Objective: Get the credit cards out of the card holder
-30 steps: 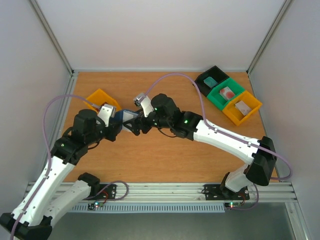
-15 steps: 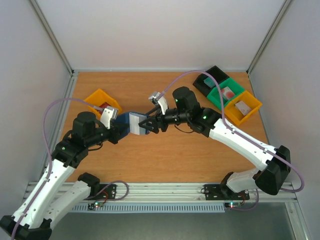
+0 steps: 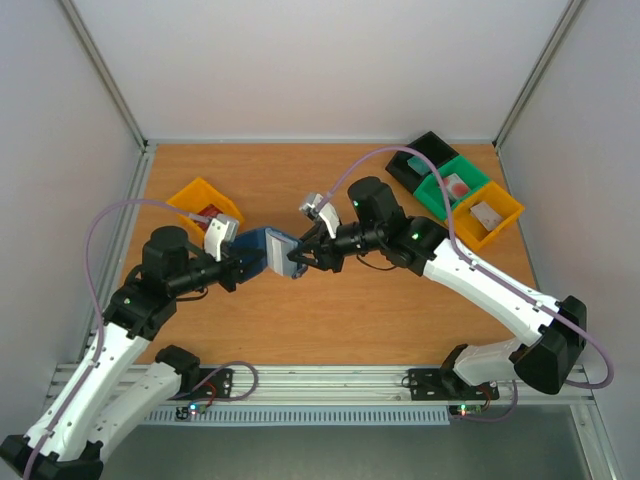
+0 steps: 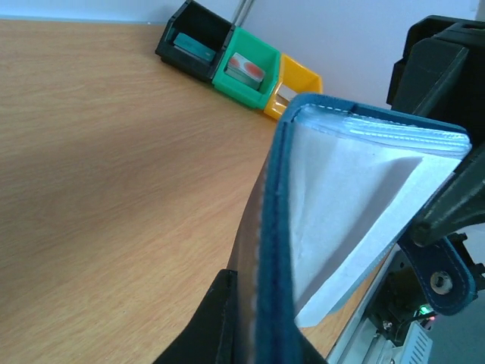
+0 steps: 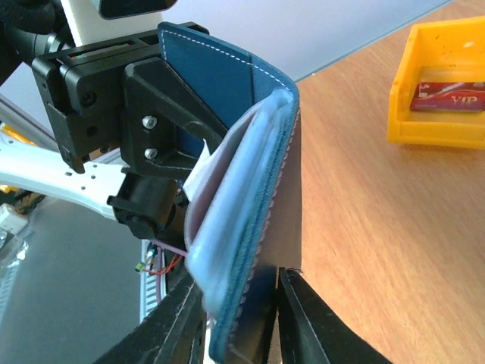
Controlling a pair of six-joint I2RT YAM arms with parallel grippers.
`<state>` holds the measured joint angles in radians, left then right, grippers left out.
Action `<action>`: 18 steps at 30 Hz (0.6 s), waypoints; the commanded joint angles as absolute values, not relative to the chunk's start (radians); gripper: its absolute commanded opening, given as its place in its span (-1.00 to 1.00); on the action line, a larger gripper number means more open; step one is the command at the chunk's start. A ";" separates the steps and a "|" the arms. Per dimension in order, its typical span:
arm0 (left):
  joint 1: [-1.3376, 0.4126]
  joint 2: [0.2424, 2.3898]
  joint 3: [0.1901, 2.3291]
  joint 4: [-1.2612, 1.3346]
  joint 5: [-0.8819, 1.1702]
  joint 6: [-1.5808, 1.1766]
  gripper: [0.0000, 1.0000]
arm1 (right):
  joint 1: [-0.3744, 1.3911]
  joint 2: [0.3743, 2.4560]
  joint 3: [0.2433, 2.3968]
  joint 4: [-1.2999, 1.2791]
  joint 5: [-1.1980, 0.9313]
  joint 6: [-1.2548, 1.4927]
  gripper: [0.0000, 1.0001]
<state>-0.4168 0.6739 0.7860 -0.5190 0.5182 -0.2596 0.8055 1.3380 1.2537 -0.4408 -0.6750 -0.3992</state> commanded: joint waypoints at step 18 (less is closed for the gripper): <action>-0.423 0.648 0.688 -0.191 0.740 -0.323 -0.99 | 0.854 1.377 1.265 -0.312 -0.489 -0.331 -0.46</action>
